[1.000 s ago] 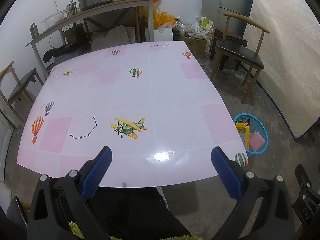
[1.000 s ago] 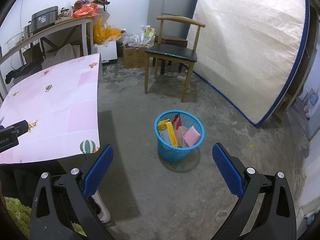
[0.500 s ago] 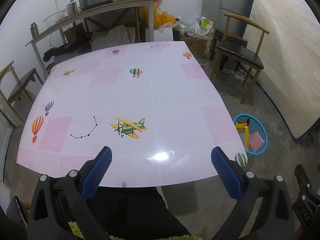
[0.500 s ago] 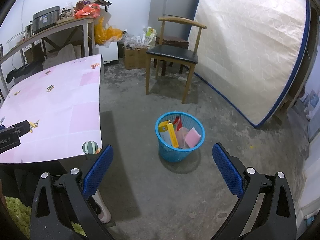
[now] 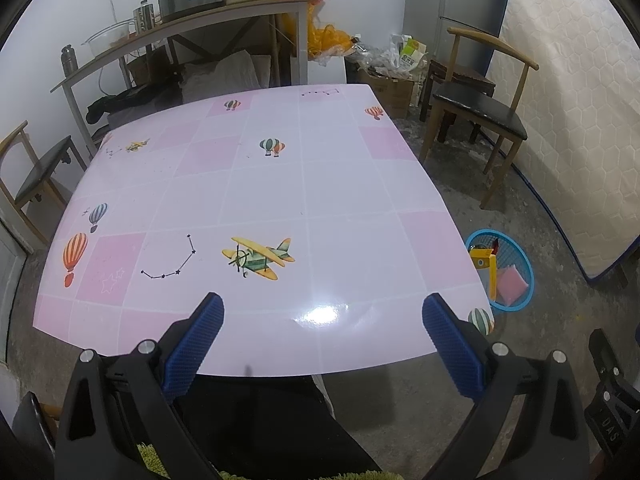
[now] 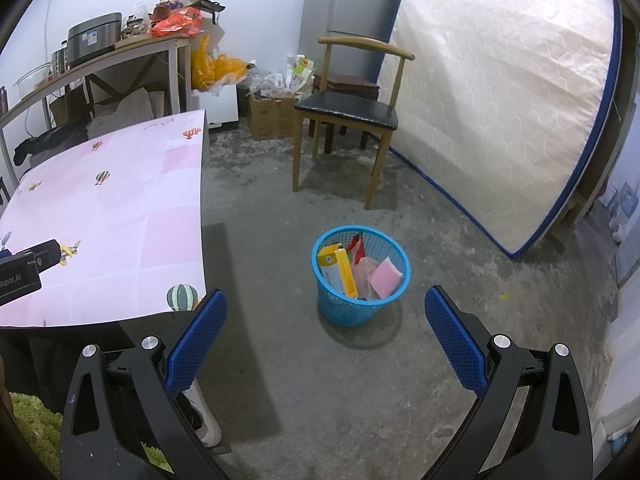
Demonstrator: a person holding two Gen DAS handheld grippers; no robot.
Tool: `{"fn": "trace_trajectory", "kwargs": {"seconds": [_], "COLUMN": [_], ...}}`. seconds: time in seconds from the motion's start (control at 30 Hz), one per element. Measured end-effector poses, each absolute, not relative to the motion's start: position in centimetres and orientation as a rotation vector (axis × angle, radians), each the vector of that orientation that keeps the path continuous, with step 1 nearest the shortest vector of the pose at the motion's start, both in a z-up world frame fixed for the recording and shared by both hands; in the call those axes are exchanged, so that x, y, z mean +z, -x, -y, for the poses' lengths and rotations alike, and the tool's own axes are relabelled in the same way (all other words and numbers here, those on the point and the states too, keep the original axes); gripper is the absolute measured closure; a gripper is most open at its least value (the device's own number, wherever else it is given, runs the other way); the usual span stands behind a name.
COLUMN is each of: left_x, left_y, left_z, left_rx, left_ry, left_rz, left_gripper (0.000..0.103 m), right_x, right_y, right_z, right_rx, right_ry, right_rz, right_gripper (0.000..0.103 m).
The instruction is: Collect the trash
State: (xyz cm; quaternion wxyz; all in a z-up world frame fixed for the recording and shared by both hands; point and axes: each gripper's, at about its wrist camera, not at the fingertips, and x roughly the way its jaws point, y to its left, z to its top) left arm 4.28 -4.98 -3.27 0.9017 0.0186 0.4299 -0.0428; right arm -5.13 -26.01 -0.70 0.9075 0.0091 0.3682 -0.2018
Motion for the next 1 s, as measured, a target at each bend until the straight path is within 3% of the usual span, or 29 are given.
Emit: {"fn": "trace_trajectory", "kwargs": {"seconds": [1.0], "left_x": [-3.11], "left_y": [-4.46], "left_z": [4.58], "left_rx": [-0.087], "left_ry": [-0.033], "left_rz": [-0.898], "left_gripper": [0.006], "right_x": [-0.63], "right_y": [4.97], "right_z": [25.72], "right_rx": [-0.416], "right_ry": [-0.015], "right_rz": [-0.758], "right_gripper": [0.008]}}
